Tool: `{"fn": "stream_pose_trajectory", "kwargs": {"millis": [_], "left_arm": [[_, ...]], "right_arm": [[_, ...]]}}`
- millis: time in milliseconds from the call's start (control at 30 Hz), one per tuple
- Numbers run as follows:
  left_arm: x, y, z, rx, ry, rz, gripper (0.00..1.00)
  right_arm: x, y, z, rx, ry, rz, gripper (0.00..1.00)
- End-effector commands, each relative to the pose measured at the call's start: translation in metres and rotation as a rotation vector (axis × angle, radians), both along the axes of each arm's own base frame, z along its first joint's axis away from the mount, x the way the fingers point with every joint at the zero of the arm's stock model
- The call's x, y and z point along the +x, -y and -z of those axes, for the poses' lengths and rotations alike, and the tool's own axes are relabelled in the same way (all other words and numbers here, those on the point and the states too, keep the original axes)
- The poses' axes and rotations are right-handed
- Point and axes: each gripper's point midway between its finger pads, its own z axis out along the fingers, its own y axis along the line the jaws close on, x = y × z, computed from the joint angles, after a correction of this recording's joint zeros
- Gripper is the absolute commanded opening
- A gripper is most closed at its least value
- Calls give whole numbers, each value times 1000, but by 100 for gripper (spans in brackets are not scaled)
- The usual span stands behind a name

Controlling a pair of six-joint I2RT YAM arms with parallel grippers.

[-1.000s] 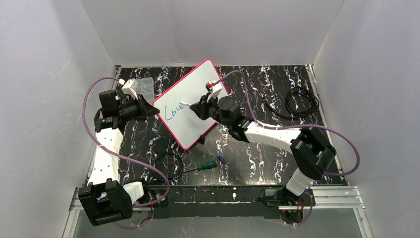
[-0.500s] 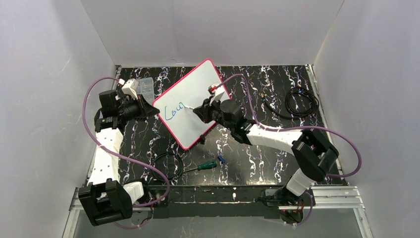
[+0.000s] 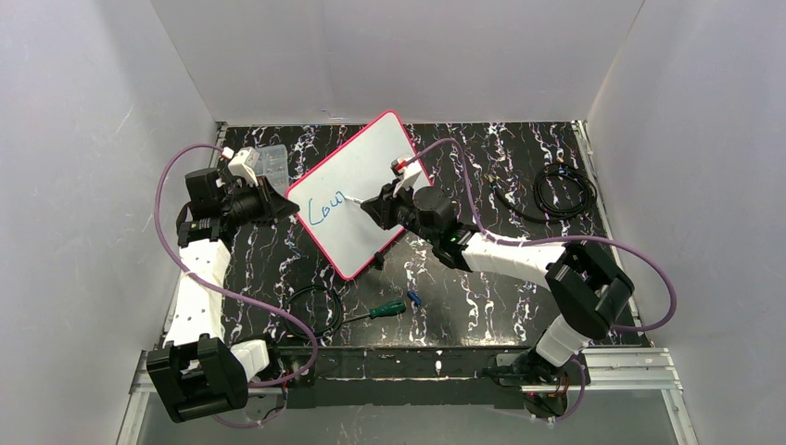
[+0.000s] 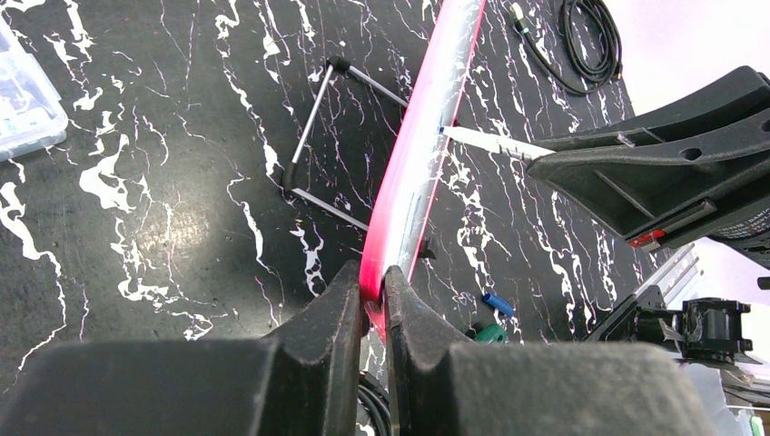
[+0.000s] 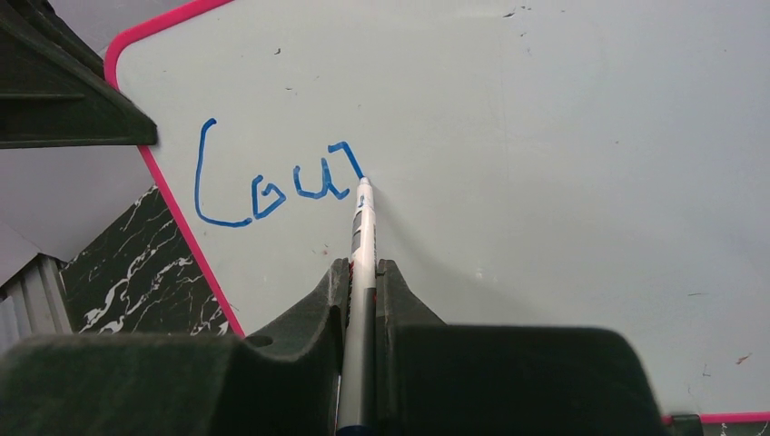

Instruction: Write a sentence on the whiteboard

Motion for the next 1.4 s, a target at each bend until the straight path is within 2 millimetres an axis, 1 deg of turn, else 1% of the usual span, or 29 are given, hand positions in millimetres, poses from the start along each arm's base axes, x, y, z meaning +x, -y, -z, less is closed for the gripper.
{"fn": "stream_pose_trajectory", "kwargs": {"millis": [0, 267, 600, 700, 1133, 1367], "left_arm": [[-3, -3, 2, 40, 15, 4, 0], [-3, -3, 2, 40, 16, 4, 0], [-3, -3, 2, 38, 12, 4, 0], [-3, -3, 2, 39, 14, 4, 0], [-2, -3, 2, 41, 13, 3, 0], [-2, -3, 2, 41, 12, 3, 0]], "right_arm": [[7, -5, -28, 82, 51, 5, 1], [12, -10, -30, 87, 56, 10, 1], [16, -12, -38, 109, 72, 22, 1], [20, -10, -39, 111, 73, 41, 1], [28, 0, -29, 94, 49, 90, 1], [24, -8, -32, 99, 54, 39, 1]]}}
